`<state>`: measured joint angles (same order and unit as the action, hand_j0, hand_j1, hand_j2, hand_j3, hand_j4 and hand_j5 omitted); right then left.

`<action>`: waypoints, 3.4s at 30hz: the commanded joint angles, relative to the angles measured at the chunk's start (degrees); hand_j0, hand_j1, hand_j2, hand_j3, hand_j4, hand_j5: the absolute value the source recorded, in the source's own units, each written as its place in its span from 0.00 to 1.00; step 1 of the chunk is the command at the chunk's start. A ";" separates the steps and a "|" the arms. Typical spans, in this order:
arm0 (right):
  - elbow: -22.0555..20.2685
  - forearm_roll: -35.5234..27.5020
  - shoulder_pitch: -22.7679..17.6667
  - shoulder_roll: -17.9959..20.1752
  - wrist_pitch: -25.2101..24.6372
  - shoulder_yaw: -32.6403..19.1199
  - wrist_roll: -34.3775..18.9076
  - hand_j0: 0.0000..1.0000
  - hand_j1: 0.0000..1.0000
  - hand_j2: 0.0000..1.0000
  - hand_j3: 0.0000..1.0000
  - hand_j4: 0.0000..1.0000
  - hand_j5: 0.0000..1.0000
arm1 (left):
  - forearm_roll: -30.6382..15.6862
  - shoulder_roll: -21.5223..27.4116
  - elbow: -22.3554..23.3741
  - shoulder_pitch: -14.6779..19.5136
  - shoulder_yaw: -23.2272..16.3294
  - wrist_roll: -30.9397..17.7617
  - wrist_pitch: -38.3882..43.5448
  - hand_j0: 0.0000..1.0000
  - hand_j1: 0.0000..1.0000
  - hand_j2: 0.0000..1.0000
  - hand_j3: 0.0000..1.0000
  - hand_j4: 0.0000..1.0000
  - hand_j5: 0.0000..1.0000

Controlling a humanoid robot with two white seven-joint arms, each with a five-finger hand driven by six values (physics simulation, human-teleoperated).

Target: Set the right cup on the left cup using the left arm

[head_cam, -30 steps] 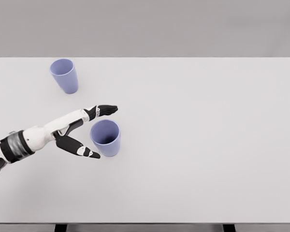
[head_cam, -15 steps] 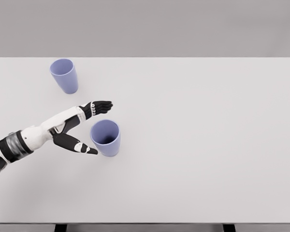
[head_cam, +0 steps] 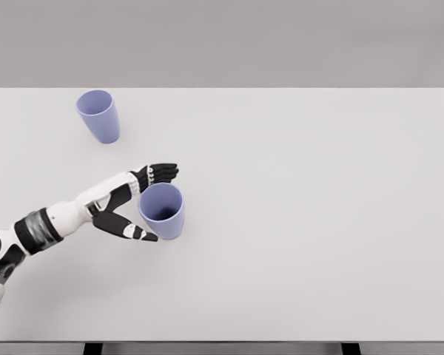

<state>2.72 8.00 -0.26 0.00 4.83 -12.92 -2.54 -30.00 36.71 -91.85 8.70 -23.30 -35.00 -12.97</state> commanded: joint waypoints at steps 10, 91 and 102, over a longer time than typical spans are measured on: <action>0.00 0.00 0.00 0.00 0.00 0.00 -0.01 1.00 1.00 1.00 1.00 1.00 1.00 | 4.43 -1.82 1.50 0.09 0.27 0.00 -2.58 1.00 1.00 1.00 1.00 1.00 1.00; 0.00 0.00 0.00 0.00 0.00 0.00 -0.01 1.00 1.00 1.00 1.00 1.00 1.00 | 1.26 1.34 0.18 8.70 5.10 0.00 1.19 0.69 0.69 0.69 0.69 0.69 0.69; 0.00 0.00 0.00 0.00 0.00 0.00 -0.01 1.00 1.00 1.00 1.00 1.00 1.00 | 0.56 1.34 4.66 13.01 5.72 0.00 1.20 0.69 0.69 0.69 0.69 0.69 0.69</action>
<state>2.73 8.00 -0.26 0.00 4.83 -12.92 -2.54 -29.04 38.03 -88.11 21.80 -17.62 -35.01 -11.84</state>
